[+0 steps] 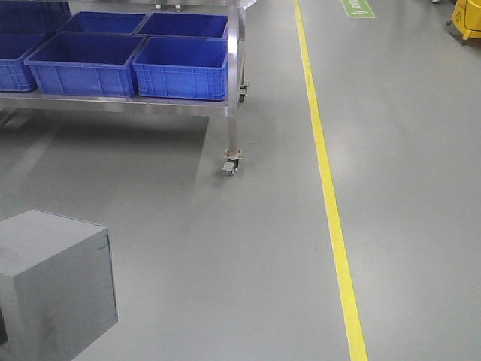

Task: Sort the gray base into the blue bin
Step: 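Drive the base down the aisle holding the gray block in the left gripper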

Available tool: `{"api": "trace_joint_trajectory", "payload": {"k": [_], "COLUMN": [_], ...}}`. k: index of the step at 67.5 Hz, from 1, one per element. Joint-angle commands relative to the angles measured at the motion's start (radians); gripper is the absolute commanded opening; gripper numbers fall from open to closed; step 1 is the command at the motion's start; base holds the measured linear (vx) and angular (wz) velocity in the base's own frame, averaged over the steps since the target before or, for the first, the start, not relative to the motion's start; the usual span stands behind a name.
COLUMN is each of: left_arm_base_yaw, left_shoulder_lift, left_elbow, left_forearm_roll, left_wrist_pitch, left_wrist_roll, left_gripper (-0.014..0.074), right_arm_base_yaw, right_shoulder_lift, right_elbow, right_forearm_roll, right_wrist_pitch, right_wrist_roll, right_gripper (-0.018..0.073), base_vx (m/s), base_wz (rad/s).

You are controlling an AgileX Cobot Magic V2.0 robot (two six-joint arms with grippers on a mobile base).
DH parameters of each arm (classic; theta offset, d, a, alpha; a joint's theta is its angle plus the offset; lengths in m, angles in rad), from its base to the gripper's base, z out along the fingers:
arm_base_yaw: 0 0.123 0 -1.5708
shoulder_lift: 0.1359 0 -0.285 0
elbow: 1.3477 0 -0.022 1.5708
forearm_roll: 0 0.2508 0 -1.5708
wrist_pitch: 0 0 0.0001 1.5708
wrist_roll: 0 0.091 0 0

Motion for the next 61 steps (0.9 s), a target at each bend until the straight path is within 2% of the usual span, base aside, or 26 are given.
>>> {"api": "trace_joint_trajectory", "payload": {"k": [1, 61], "left_arm_base_yaw": [-0.002, -0.003], "left_shoulder_lift": [0.011, 0.011], "left_elbow": [-0.029, -0.029], "left_forearm_roll": [-0.003, -0.003], "left_wrist_pitch": [-0.105, -0.105], "left_wrist_roll": [-0.004, -0.004], "left_gripper": [-0.0007, -0.0007], "right_arm_base_yaw": [0.001, 0.001], "right_shoulder_lift": [-0.016, -0.016], "right_elbow": [0.007, 0.007], "right_forearm_roll": [-0.005, -0.005], "right_wrist_pitch": [-0.072, -0.072], "right_wrist_roll": [-0.012, -0.012], "right_gripper": [-0.0005, -0.0005], "base_vx": [0.43, 0.44], "base_wz": [-0.02, -0.11]}}
